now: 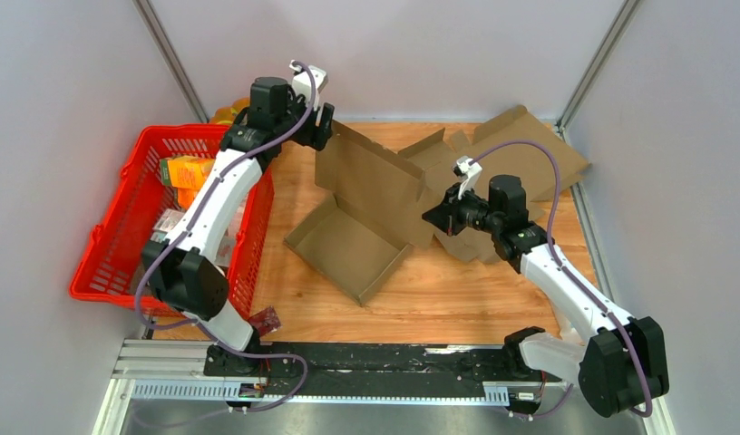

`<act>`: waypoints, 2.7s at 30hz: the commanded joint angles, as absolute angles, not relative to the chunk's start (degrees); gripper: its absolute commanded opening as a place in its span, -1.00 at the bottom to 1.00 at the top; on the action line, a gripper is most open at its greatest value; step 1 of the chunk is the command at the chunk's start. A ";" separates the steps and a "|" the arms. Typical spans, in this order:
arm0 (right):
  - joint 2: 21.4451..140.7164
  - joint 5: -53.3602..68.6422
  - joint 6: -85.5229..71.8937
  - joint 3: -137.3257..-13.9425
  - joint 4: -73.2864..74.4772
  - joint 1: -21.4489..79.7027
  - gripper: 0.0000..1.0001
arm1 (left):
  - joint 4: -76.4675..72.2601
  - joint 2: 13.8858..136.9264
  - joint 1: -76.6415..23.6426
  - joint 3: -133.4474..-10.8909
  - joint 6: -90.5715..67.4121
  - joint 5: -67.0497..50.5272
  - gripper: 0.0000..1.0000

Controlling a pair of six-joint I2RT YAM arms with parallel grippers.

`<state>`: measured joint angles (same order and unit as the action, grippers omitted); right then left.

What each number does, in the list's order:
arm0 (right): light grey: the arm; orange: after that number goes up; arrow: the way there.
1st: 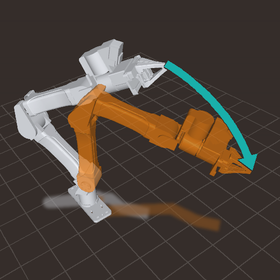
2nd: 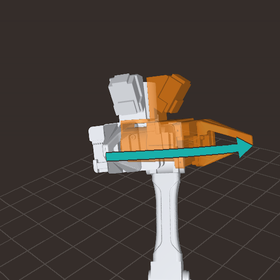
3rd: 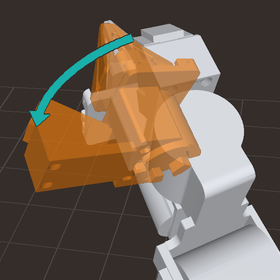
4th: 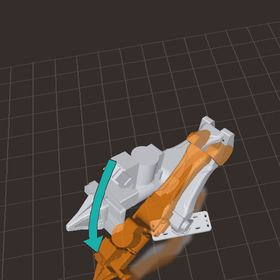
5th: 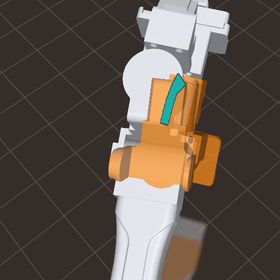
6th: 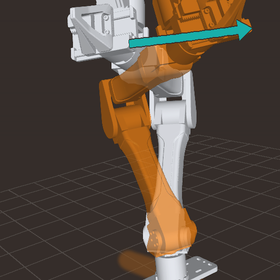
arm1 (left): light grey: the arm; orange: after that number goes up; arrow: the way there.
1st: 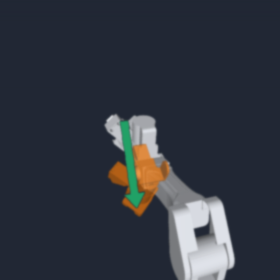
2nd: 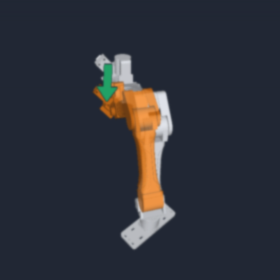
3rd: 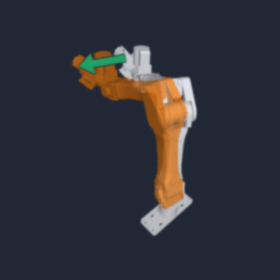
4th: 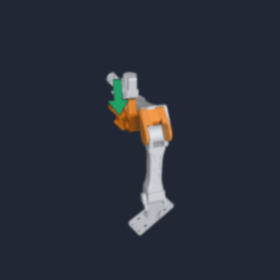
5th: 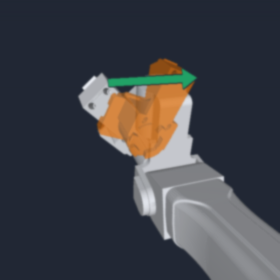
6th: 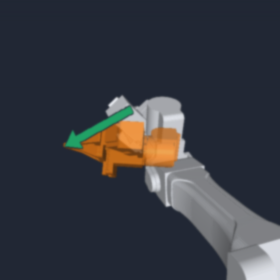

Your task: Fold the paper box

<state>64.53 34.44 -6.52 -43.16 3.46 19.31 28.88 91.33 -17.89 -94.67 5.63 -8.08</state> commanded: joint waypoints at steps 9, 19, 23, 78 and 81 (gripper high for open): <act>64.33 34.64 -5.54 -46.49 1.41 19.07 -1.00 | 27.16 99.40 -16.61 -98.97 10.63 -24.79 -0.24; 64.79 -15.17 -17.38 -60.80 33.54 23.02 0.85 | 14.40 87.28 -16.87 -85.43 1.86 2.33 -1.00; 51.53 -24.53 -17.83 -53.46 29.91 39.43 0.97 | 17.31 82.81 -16.87 -83.68 -4.38 5.62 -1.00; 132.20 2.83 -14.59 -82.45 -15.92 76.20 -1.00 | 36.91 71.89 -16.79 -81.12 -10.90 6.94 -1.00; 126.75 -5.35 -14.50 -75.26 -14.06 75.85 -1.00 | 36.91 71.89 -16.79 -81.04 -10.81 7.12 -1.00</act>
